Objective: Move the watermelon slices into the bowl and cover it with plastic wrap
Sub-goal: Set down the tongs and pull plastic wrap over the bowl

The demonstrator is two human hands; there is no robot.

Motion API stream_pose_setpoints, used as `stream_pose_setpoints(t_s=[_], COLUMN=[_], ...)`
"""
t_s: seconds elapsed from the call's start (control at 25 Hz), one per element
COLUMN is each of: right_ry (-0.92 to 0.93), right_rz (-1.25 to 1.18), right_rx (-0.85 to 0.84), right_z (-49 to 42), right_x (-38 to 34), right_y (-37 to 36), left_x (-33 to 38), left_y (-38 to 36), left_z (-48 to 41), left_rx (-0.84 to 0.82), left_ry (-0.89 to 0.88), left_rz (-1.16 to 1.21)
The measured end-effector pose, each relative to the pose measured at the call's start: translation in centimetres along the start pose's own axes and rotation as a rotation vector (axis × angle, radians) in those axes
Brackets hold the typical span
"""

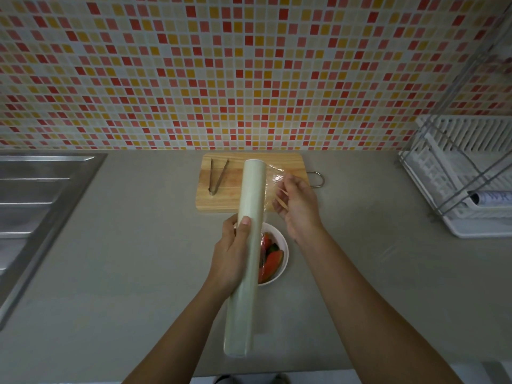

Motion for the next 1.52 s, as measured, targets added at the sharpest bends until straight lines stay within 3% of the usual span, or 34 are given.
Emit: stream_pose_setpoints(t_s=[0.2, 0.48, 0.6, 0.76, 0.84, 0.92, 1.0, 1.08, 1.2, 1.32, 1.4, 1.52], right_ry=[0.043, -0.043, 0.057, 0.315, 0.524, 0.593, 0.506, 0.299, -0.086, -0.24, -0.272, -0.314], right_rz=[0.024, 0.073, 0.131, 0.358, 0.456, 0.47, 0.48, 0.456, 0.231, 0.08, 0.157, 0.503], right_rx=[0.122, 0.019, 0.083, 0.216, 0.284, 0.307, 0.294, 0.227, 0.108, 0.146, 0.107, -0.031], right_z=[-0.4, -0.8, -1.4, -2.0, -2.1, -2.9, -4.5, -5.8, -5.8, -5.6, -4.4, -1.0], right_x=[0.3, 1.7, 2.0, 2.7, 2.5, 2.2, 2.5, 3.4, 4.0, 3.0, 3.1, 5.2], right_y=[0.8, 1.8, 2.3, 2.8, 2.9, 3.0, 3.3, 3.7, 3.8, 5.0, 6.3, 7.3], left_x=[0.2, 0.2, -0.4, -0.3, 0.1, 0.3, 0.3, 0.2, -0.3, -0.7, -0.9, -1.3], left_y=[-0.2, -0.9, -1.4, -1.9, -2.2, -2.2, -1.9, -1.7, -1.7, -1.5, -1.4, -1.6], left_z=[0.4, 0.0, -0.1, 0.3, 0.3, 0.0, -0.7, -1.3, -1.7, -2.0, -2.2, -2.6], left_rx=[0.015, 0.019, 0.043, 0.234, 0.263, 0.228, 0.186, 0.143, 0.132, 0.126, 0.12, 0.11], left_ry=[-0.056, -0.08, -0.086, -0.232, -0.265, -0.241, -0.171, -0.111, -0.058, -0.017, -0.015, 0.003], left_rz=[-0.054, -0.09, -0.126, -0.368, -0.371, -0.3, -0.24, -0.206, -0.193, -0.179, -0.221, -0.272])
Point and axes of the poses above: each hand's wrist, its own z-axis away from the middle knuckle, its own y-axis out of the back of the hand, x = y × z, the point moved 4 cm from there along -z, towards the middle knuckle, and after that the axes turned 11 degrees about x, right-handed, at the moved point
